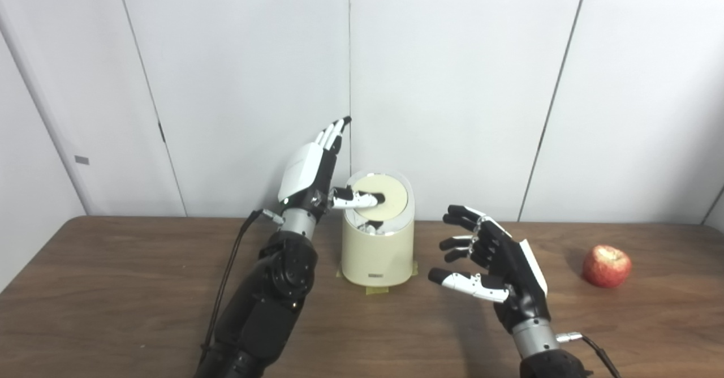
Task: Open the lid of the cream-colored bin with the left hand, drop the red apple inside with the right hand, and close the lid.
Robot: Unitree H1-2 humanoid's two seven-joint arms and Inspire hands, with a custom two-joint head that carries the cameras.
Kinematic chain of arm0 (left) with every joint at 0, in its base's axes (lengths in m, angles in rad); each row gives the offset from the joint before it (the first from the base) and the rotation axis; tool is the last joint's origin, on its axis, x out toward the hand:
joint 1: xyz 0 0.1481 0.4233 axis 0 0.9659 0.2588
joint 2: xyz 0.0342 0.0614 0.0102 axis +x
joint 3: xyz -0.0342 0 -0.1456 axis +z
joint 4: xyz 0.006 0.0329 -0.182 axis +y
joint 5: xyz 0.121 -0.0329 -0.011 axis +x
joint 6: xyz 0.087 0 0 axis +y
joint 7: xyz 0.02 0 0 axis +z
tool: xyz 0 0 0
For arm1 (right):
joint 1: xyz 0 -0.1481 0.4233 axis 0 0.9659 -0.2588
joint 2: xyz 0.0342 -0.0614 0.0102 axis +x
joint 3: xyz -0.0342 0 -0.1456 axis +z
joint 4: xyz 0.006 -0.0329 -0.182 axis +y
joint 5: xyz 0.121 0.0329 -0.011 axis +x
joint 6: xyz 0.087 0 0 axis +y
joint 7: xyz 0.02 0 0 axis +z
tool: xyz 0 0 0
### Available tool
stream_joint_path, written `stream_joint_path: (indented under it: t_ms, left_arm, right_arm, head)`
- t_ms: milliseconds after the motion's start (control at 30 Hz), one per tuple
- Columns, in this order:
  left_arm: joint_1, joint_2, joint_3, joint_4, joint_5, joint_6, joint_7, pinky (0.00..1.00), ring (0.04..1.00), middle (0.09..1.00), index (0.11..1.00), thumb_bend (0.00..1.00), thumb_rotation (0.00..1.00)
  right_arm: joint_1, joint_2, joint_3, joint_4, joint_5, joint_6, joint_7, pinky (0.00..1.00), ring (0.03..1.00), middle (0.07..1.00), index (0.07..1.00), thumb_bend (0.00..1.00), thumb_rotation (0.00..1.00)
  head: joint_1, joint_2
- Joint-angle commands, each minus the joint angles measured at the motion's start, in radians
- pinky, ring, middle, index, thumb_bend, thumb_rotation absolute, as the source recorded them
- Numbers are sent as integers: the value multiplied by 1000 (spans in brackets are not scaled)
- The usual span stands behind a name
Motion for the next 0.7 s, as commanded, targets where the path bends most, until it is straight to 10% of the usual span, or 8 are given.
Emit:
stream_joint_path:
  t_ms: [0, 233, 400, 667]
  left_arm:
    - [-63, 12, -6, -9, 23, -17, 22, 857, 1000, 1000, 1000, 876, 110]
    - [-59, 31, -70, 35, 102, -1, 39, 879, 1000, 1000, 1000, 862, 71]
    - [-74, 89, -235, 35, 365, 143, 28, 829, 980, 999, 1000, 947, 139]
    - [-91, 153, -380, -45, 574, 290, -208, 769, 930, 989, 995, 1000, 129]
  right_arm:
    - [-42, 4, 3, -44, -4, -33, -5, 495, 571, 750, 738, 829, 149]
    - [-40, 10, 4, -49, 9, -25, -3, 501, 573, 752, 735, 831, 145]
    - [-36, 14, 8, -63, 4, -15, -7, 502, 575, 750, 744, 823, 141]
    - [-36, 14, 8, -64, 1, -6, -8, 519, 577, 746, 744, 829, 145]
  head:
    - [-2, 2]
    - [-6, 8]
    - [-6, 13]
    - [-3, 16]
